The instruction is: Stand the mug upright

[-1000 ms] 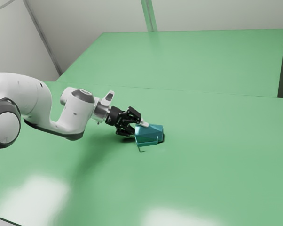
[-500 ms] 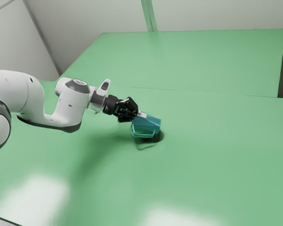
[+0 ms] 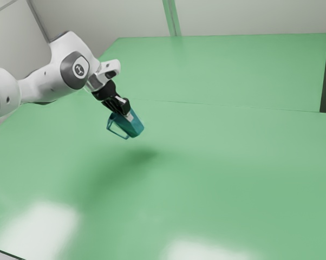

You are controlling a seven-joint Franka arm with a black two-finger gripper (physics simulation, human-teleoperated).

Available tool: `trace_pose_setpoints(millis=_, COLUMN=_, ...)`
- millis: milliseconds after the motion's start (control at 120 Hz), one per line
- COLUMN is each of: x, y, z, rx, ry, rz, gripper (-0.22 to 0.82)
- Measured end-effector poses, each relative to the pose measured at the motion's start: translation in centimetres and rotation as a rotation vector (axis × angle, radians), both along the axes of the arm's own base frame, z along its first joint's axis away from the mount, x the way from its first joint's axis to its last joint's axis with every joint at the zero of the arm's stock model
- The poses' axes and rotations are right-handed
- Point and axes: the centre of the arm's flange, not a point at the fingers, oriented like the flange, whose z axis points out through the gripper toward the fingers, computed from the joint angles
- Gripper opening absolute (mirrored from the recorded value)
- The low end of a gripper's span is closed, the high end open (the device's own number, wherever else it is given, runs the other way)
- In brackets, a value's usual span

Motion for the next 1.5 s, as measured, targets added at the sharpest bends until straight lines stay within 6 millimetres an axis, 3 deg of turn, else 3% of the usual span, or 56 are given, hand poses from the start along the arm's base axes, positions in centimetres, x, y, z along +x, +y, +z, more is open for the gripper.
trace_pose_setpoints(millis=208, x=0.1, y=0.5, z=-1.0, rx=0.138, ry=0.025, rz=0.016, gripper=-0.18)
trace_pose_setpoints(millis=450, x=-1.1, y=0.1, z=-5.2, rx=0.168, ry=0.090, rz=0.064, gripper=-0.18)
trace_pose_setpoints(millis=850, x=-0.5, y=-0.2, z=-10.1, rx=0.205, ry=0.145, rz=0.108, gripper=-0.18)
trace_pose_setpoints(millis=908, x=-0.4, y=-0.5, z=-10.2, rx=0.203, ry=0.144, rz=0.111, gripper=-0.12)
trace_pose_setpoints(millis=1050, x=-0.4, y=-0.8, z=-10.1, rx=0.191, ry=0.139, rz=0.124, gripper=0.19)
trace_pose_setpoints(millis=1142, x=-0.3, y=-0.9, z=-9.2, rx=0.186, ry=0.125, rz=0.131, gripper=0.34)
trace_pose_setpoints(millis=1242, x=-0.4, y=-1.2, z=-6.6, rx=0.177, ry=0.085, rz=0.139, gripper=0.44)
trace_pose_setpoints(millis=1500, x=1.6, y=-1.4, z=6.9, rx=0.129, ry=-0.010, rz=0.158, gripper=0.56)
